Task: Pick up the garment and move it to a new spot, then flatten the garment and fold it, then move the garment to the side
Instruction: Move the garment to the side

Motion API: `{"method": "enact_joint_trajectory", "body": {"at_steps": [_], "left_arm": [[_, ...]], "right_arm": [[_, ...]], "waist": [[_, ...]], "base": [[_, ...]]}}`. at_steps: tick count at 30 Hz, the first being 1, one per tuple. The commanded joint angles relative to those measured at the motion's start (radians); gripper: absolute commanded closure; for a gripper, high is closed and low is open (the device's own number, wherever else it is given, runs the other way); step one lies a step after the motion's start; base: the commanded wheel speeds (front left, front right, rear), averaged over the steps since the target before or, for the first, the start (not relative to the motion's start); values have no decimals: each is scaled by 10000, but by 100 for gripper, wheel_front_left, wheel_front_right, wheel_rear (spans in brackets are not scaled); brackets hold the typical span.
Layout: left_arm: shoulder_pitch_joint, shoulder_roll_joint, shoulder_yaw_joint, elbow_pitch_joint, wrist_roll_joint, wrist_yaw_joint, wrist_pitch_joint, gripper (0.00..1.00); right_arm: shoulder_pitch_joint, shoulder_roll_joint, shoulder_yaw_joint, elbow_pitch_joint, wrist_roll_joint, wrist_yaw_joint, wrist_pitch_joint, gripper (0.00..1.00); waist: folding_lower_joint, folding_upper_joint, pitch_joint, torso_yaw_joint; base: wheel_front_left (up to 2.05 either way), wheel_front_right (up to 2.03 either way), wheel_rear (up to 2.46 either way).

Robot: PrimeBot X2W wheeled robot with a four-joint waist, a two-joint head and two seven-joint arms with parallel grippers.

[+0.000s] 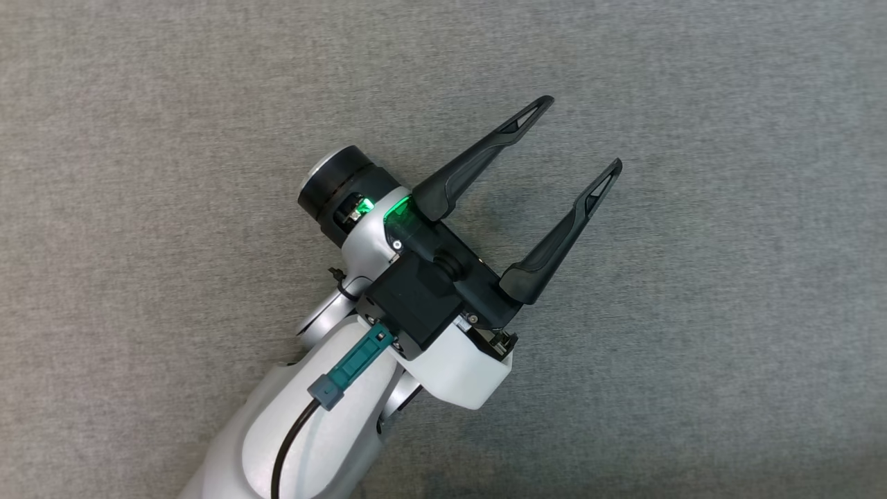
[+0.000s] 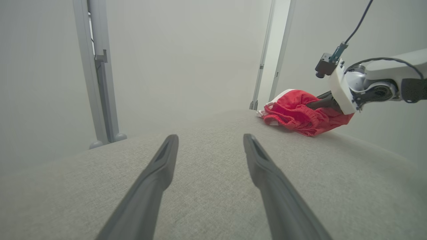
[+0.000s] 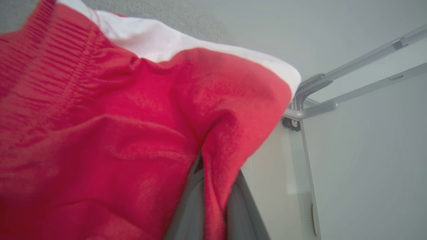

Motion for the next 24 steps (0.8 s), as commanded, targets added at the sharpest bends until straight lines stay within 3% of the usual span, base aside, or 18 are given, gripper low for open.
{"method": "enact_joint_trajectory", "body": {"at_steps": [1,12,13,14,15,24], "left_arm": [[-206,38,-29,-8,-65,-42,-9,0],[-95,35,-82,-95,-165,70,-9,0],[-89,38,-86,-98,-167,67,-9,0],[-88,35,-89,-97,-170,63,-9,0],[-88,38,-86,-91,-178,63,-9,0],[172,35,241,-77,-404,260,-9,0]], "right_arm": [[-81,-85,-221,70,-262,-4,92,100],[-118,-291,-1109,575,-1625,-6,561,100],[-174,-254,-1220,597,-1691,-6,588,86],[-186,-198,-1300,611,-1747,-6,644,61],[-178,-149,-1397,674,-1828,-6,755,0],[-393,8,-1622,444,-2677,-6,759,0]], "waist": [[0,0,76,181],[0,0,187,648],[0,0,194,662],[0,0,201,675],[0,0,209,687],[0,0,78,691]], "base": [[0,0,0],[0,0,0],[0,0,0],[0,0,0],[0,0,0],[0,0,0]]}}
